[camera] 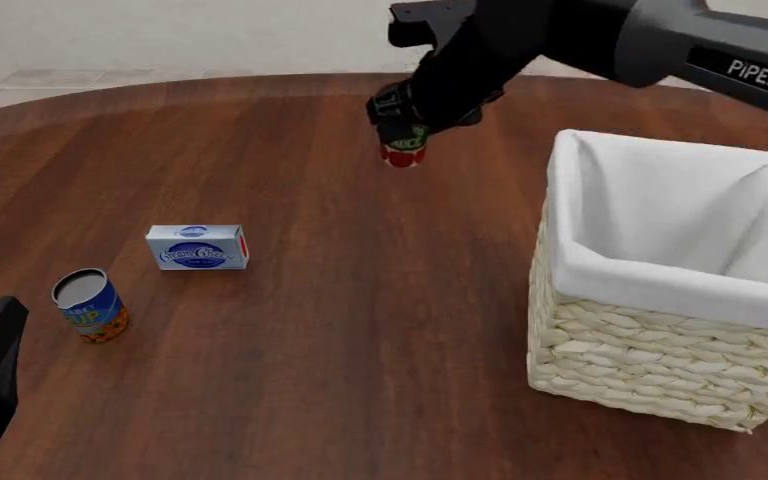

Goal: Pick up the tomato sauce, and put it in the basket.

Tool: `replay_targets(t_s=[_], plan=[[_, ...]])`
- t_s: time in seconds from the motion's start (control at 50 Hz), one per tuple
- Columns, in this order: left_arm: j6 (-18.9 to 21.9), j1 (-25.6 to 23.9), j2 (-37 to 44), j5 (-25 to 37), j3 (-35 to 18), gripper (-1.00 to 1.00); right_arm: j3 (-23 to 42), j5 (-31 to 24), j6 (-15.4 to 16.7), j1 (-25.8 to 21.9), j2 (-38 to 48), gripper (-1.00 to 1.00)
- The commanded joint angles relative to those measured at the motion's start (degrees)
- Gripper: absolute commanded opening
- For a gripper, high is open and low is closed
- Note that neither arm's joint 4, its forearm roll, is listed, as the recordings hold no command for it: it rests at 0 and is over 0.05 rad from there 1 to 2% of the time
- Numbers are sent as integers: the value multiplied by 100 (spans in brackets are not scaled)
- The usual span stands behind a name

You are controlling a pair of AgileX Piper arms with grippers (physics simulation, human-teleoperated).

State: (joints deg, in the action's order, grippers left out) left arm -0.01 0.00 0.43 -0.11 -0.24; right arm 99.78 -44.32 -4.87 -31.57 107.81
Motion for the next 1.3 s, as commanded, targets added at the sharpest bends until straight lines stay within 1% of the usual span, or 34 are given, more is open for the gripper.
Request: replay_targets(t_s=[0.02, 0.1, 0.12, 0.14, 0.2, 0.24, 0.34, 0.36, 0.4, 0.46, 0.52, 0.66, 0.72, 0.9, 0.94, 1.06, 1.12, 1.3], plan=[[0, 0, 0, 0, 0, 100, -160, -34, -132, -11, -438, -100], [0, 0, 0, 0, 0, 100, -213, -20, -147, -30, -542, -100], [1, 0, 0, 0, 0, 100, -196, -45, -79, -11, -554, -100], [0, 1, 0, 0, 0, 100, -187, -51, -121, -31, -597, -100], [0, 0, 0, 0, 0, 100, -157, -122, 57, -41, -677, -100], [0, 0, 1, 0, 0, 100, -163, -137, -4, -56, -731, -100], [0, 0, 0, 0, 0, 100, -361, -119, 64, -4, -946, -100], [1, -1, 1, 0, 0, 100, -421, -122, 2, -36, -1019, -100], [-1, 0, 0, 0, 0, 100, -420, -166, 46, -1, -1095, -100], [-1, 1, 0, 0, 0, 100, -442, -224, -10, -11, -1263, -100], [-1, 0, -1, 0, 0, 100, -468, -232, 33, 32, -1326, -100], [0, -1, -1, 0, 0, 100, -768, -200, 7, 81, -1676, -100], [0, 1, 0, 0, 0, 100, -1014, -149, 7, 85, -1881, -100], [1, 0, 0, 0, 0, 100, -1038, -307, 34, 221, -2140, -100], [1, 0, 1, 0, 0, 100, -1042, -348, 98, 270, -2191, -100], [-1, 0, 0, 0, 0, 100, -1080, -401, 93, 316, -2299, -100], [-1, 1, 0, 0, 0, 100, -1172, -436, 117, 357, -2436, -100], [1, -1, 0, 0, 0, 100, -1081, -679, 158, 466, -2613, -100]])
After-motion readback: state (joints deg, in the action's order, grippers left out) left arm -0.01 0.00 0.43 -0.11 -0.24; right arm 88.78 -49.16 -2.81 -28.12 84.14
